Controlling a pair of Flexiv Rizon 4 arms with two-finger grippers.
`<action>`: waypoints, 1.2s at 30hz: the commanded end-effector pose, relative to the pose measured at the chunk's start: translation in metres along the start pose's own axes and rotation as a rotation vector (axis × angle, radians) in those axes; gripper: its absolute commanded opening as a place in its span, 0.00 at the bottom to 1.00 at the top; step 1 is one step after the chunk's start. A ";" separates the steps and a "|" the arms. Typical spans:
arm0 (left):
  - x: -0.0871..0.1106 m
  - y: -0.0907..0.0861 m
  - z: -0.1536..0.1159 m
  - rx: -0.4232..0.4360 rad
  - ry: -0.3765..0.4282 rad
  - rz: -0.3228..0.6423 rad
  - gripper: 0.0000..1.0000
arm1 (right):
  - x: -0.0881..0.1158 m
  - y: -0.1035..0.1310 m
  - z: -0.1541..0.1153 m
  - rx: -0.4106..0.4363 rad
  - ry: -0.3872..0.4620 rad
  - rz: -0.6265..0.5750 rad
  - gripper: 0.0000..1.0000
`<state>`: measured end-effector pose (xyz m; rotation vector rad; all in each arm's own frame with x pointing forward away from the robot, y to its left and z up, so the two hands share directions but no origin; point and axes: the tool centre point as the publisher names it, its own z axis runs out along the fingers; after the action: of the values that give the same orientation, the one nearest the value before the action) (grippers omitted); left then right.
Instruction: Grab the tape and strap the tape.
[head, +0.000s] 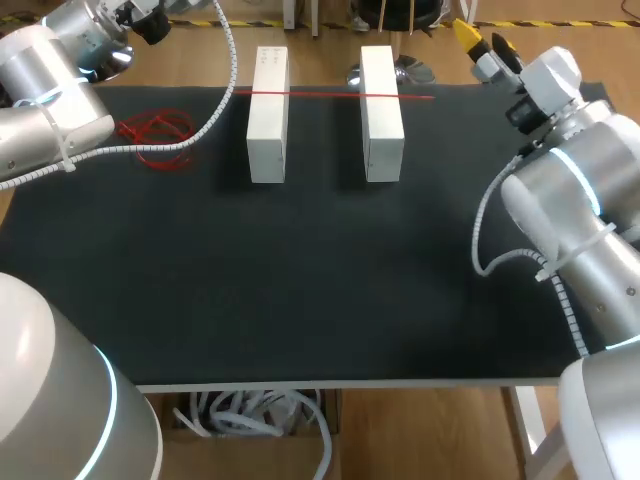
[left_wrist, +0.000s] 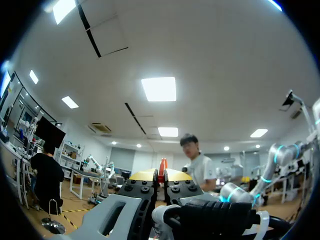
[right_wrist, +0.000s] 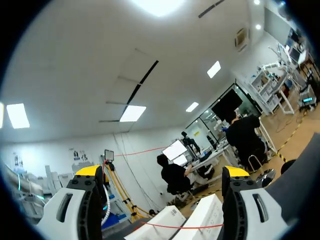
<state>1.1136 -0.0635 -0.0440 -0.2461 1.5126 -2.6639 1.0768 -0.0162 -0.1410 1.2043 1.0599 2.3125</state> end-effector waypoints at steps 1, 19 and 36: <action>0.001 0.000 0.000 0.001 -0.003 0.001 0.00 | 0.006 -0.002 -0.002 -0.572 -0.118 0.193 1.00; 0.001 0.000 0.000 0.001 -0.003 0.001 0.00 | 0.003 0.021 0.017 -1.219 -0.289 0.658 1.00; 0.001 0.000 0.000 0.001 -0.003 0.001 0.00 | 0.034 0.016 0.036 -1.177 -0.344 0.717 1.00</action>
<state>1.1135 -0.0636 -0.0439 -0.2459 1.5127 -2.6640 1.0914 0.0049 -0.1017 1.5281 0.1343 2.8634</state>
